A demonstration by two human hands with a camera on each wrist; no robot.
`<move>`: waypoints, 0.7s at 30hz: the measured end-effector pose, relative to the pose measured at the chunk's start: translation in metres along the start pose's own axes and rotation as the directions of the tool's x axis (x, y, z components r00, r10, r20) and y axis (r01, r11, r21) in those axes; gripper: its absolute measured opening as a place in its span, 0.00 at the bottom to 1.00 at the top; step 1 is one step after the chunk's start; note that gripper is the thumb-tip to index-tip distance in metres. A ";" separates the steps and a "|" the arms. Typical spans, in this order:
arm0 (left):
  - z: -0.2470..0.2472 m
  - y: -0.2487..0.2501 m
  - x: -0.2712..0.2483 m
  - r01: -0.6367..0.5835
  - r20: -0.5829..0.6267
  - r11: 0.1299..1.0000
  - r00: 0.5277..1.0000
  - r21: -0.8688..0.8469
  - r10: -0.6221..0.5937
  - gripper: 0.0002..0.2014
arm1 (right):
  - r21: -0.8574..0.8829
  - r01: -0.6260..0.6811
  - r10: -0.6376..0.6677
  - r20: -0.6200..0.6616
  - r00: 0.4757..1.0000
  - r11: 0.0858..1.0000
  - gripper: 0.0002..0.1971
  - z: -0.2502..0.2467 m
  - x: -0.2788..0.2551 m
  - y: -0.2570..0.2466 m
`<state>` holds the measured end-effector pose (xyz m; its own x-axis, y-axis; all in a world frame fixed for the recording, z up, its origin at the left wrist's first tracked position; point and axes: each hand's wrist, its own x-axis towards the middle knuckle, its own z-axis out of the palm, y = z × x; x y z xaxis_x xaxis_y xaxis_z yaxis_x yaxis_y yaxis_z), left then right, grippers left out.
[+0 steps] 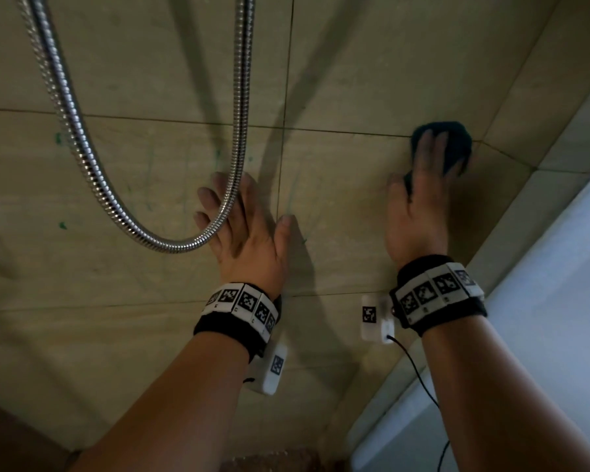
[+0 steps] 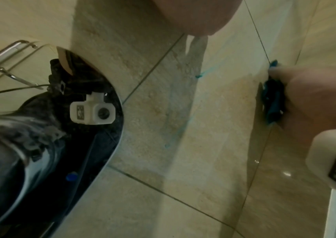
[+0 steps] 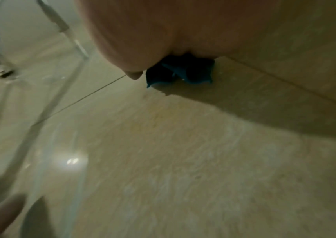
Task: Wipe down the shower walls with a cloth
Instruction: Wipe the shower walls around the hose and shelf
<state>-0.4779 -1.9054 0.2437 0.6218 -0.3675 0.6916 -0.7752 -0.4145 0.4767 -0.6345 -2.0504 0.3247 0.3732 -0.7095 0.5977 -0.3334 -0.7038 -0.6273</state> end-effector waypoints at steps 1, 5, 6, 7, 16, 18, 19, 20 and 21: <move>0.000 0.001 0.000 0.001 0.002 1.000 1.000 -0.005 -0.001 0.41 | 0.038 -0.026 0.028 -0.029 0.999 0.999 0.32 -0.003 0.002 0.004; -0.003 0.007 0.000 0.009 0.014 1.000 1.000 -0.029 -0.009 0.41 | 0.104 -0.078 0.086 -0.077 0.993 0.992 0.33 -0.003 0.005 -0.001; -0.005 0.007 0.000 0.011 0.020 0.999 1.000 -0.037 -0.011 0.41 | 0.107 -0.085 0.093 -0.076 0.993 0.991 0.34 -0.001 0.005 -0.007; -0.006 0.006 -0.001 0.011 0.028 0.999 1.000 -0.043 -0.010 0.41 | 0.096 -0.080 0.087 -0.066 0.994 0.992 0.34 0.001 0.003 -0.014; -0.014 0.000 -0.005 -0.024 0.062 1.000 0.998 -0.014 0.025 0.42 | -0.147 0.308 -0.273 0.220 0.937 0.940 0.31 0.034 -0.022 -0.064; -0.017 -0.001 -0.006 -0.038 0.076 0.999 0.996 0.013 0.037 0.46 | -0.147 0.308 -0.274 0.214 0.938 0.940 0.30 0.033 -0.021 -0.061; -0.018 -0.002 -0.007 -0.049 0.079 0.999 0.996 0.023 0.047 0.47 | -0.151 0.311 -0.277 0.210 0.938 0.938 0.31 0.033 -0.021 -0.059; -0.020 -0.003 -0.007 -0.056 0.085 0.998 0.995 0.025 0.054 0.48 | -0.161 0.314 -0.279 0.210 0.937 0.936 0.31 0.034 -0.022 -0.057; -0.021 -0.003 -0.007 -0.058 0.094 0.998 0.994 0.022 0.056 0.49 | -0.175 0.314 -0.276 0.212 0.937 0.933 0.32 0.036 -0.024 -0.055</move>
<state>-0.4826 -1.8836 0.2487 0.5851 -0.4671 0.6629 -0.8076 -0.4103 0.4237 -0.5935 -1.9933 0.3269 0.6256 -0.4633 0.6277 -0.3448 -0.8859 -0.3102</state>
